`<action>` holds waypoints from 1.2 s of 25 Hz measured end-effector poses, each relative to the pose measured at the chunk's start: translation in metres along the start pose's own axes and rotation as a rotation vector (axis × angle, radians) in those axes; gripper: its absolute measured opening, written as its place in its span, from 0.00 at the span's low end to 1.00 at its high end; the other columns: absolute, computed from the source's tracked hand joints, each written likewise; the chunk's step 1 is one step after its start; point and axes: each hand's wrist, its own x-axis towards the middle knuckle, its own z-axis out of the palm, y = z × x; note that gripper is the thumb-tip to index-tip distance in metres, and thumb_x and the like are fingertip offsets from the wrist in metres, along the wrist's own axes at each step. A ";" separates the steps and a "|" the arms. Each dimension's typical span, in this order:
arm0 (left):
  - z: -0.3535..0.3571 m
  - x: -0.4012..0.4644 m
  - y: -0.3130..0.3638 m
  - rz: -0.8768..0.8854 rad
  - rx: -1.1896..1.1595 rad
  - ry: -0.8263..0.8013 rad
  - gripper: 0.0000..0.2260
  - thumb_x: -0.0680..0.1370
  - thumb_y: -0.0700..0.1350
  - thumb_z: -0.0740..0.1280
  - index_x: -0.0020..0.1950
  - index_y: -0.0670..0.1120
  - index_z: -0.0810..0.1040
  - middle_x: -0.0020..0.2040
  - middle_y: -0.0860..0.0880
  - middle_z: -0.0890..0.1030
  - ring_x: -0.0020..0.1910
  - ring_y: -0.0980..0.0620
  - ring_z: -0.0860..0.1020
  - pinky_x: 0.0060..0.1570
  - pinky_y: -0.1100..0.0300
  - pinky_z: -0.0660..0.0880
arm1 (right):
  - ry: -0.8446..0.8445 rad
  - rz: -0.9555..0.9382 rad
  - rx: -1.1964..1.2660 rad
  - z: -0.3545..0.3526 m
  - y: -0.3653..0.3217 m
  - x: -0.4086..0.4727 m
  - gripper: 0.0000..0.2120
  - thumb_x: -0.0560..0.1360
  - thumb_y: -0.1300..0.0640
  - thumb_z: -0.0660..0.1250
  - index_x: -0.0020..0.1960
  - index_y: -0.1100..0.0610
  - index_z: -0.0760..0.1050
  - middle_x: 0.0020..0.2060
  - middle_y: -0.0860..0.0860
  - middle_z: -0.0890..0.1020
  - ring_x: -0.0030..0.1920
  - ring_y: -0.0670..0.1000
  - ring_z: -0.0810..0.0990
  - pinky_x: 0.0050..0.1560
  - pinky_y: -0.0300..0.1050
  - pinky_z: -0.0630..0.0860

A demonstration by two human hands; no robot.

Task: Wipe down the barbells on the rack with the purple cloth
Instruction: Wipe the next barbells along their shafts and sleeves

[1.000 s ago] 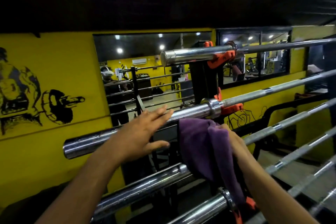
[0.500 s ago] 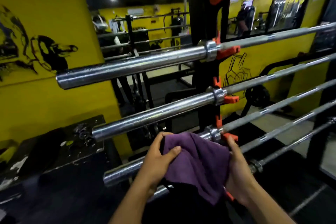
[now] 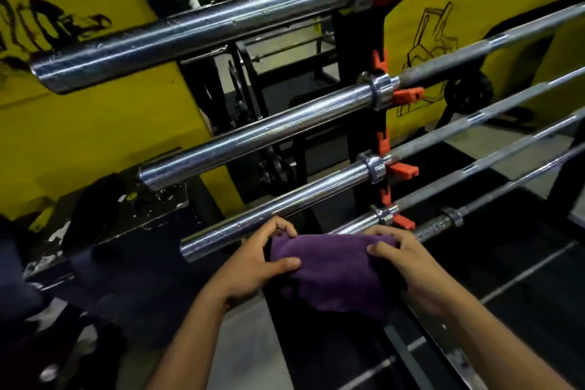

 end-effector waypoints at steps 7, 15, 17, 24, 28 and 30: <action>0.016 0.038 0.058 0.020 0.115 -0.360 0.17 0.79 0.35 0.68 0.66 0.45 0.72 0.56 0.46 0.77 0.55 0.52 0.77 0.57 0.57 0.75 | -0.583 0.125 -0.239 -0.015 -0.022 0.020 0.32 0.70 0.46 0.77 0.70 0.52 0.71 0.62 0.51 0.81 0.62 0.52 0.81 0.63 0.51 0.78; -0.025 0.060 0.115 0.465 0.625 -0.032 0.15 0.83 0.37 0.63 0.68 0.49 0.77 0.64 0.53 0.75 0.66 0.55 0.74 0.67 0.56 0.71 | -0.240 -0.056 -0.083 0.012 -0.064 0.016 0.12 0.78 0.51 0.71 0.51 0.61 0.84 0.49 0.58 0.87 0.48 0.54 0.86 0.49 0.46 0.81; -0.065 0.054 0.142 0.692 0.842 0.109 0.17 0.82 0.35 0.61 0.69 0.47 0.77 0.67 0.52 0.75 0.68 0.55 0.73 0.67 0.57 0.70 | -0.068 -0.145 0.133 0.027 -0.092 0.013 0.10 0.73 0.54 0.73 0.45 0.61 0.86 0.45 0.59 0.86 0.43 0.52 0.86 0.43 0.42 0.81; -0.253 0.015 0.204 0.774 1.271 0.324 0.24 0.83 0.57 0.55 0.78 0.53 0.64 0.76 0.58 0.64 0.74 0.59 0.64 0.71 0.71 0.56 | 0.386 -0.653 0.228 0.098 -0.205 0.051 0.08 0.77 0.52 0.69 0.50 0.55 0.81 0.44 0.47 0.86 0.45 0.46 0.83 0.51 0.44 0.79; -0.317 0.011 0.184 0.693 1.301 0.176 0.27 0.79 0.69 0.49 0.77 0.66 0.57 0.76 0.71 0.55 0.75 0.69 0.58 0.71 0.71 0.57 | 0.646 -0.967 -0.299 0.129 -0.247 0.094 0.16 0.78 0.45 0.63 0.65 0.45 0.73 0.56 0.47 0.82 0.55 0.47 0.80 0.60 0.48 0.74; -0.324 0.010 0.174 0.709 1.228 0.147 0.26 0.78 0.69 0.49 0.76 0.67 0.61 0.74 0.73 0.58 0.73 0.73 0.58 0.70 0.70 0.60 | 0.657 -0.968 -0.678 0.147 -0.251 0.127 0.24 0.79 0.41 0.59 0.74 0.44 0.64 0.70 0.53 0.73 0.69 0.55 0.72 0.71 0.55 0.67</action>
